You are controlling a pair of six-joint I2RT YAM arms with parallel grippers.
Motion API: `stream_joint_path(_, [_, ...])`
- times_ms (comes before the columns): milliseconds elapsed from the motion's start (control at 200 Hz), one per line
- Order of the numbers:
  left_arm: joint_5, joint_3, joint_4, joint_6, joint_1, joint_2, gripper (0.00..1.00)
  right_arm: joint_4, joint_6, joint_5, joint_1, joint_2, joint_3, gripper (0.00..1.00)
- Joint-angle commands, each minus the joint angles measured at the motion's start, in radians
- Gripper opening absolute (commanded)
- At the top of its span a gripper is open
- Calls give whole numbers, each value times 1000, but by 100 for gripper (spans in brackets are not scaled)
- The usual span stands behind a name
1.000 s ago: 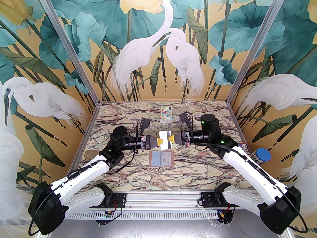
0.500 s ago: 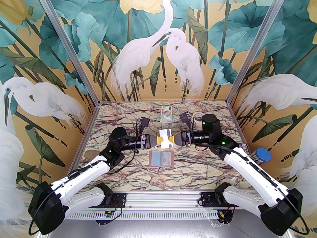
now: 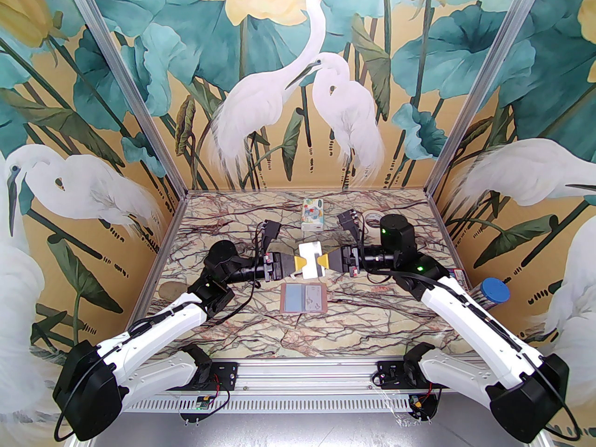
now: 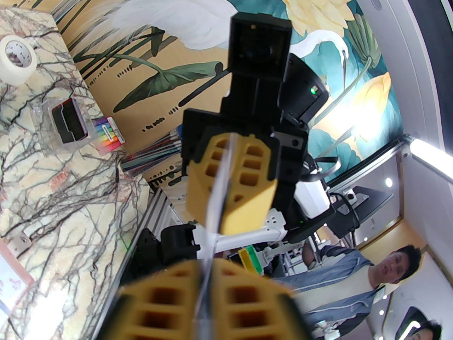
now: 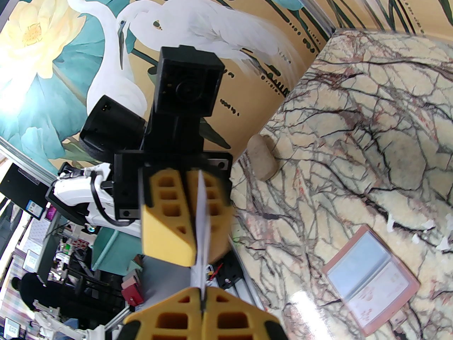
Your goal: Put the credit cards into the card holder
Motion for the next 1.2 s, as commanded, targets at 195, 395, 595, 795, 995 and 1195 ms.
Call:
stream_joint_path(195, [-116, -67, -314, 35, 152, -100, 62, -89, -1, 152, -17, 26, -18, 0])
stream_joint_path(395, [-130, -158, -375, 92, 180, -80, 59, -25, 109, 259, -28, 115, -122, 0])
stream_joint_path(595, [-70, -233, -279, 76, 179, 87, 46, 152, 235, 314, -12, 214, -259, 0])
stream_joint_path(795, [-99, -247, -223, 132, 178, 252, 39, 213, 254, 357, 59, 324, -280, 0])
stream_joint_path(995, [-66, -259, -47, 84, 178, 434, 33, 287, 283, 364, 69, 405, -305, 0])
stream_joint_path(1195, [-78, -270, 42, 66, 169, 521, 30, 325, 284, 360, 83, 468, -312, 0])
